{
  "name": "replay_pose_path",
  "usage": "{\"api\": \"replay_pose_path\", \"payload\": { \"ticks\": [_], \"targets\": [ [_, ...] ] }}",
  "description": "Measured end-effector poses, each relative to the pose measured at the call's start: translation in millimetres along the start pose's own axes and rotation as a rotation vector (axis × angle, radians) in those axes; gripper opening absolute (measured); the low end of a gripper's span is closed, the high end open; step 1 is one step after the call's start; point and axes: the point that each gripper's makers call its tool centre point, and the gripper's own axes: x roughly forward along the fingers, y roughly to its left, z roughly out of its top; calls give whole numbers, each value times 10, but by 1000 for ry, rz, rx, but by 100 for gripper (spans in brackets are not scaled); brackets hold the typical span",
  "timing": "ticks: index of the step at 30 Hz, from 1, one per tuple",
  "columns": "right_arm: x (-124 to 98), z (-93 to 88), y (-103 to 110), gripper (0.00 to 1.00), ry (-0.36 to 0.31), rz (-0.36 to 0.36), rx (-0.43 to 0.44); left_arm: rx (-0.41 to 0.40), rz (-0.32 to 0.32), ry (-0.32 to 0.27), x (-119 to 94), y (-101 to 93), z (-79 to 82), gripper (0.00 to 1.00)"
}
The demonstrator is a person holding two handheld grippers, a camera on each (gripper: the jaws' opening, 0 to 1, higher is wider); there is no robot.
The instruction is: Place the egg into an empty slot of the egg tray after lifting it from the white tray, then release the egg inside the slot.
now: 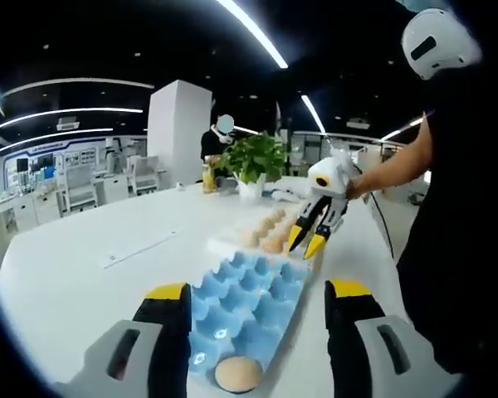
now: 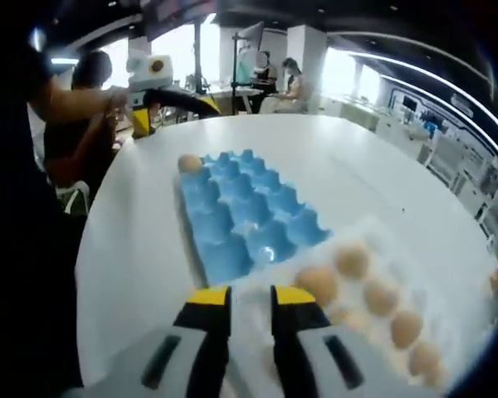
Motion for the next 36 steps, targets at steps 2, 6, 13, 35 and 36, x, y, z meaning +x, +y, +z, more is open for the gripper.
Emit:
{"api": "replay_pose_path", "payload": {
  "ticks": [2, 6, 13, 35, 36],
  "targets": [
    [-69, -55, -27, 18, 5, -12, 19, -3, -2, 0, 6, -1, 0, 66],
    [-203, -148, -86, 18, 8, -40, 38, -4, -5, 0, 18, -8, -1, 66],
    [-709, -579, -364, 19, 61, -174, 92, -4, -6, 5, 45, -1, -7, 66],
    [-1024, -996, -550, 26, 211, -188, 106, -12, -3, 6, 18, 15, -38, 64],
    [-1020, -997, -549, 26, 216, -183, 109, -13, -2, 4, 18, 16, -36, 64]
  ]
}}
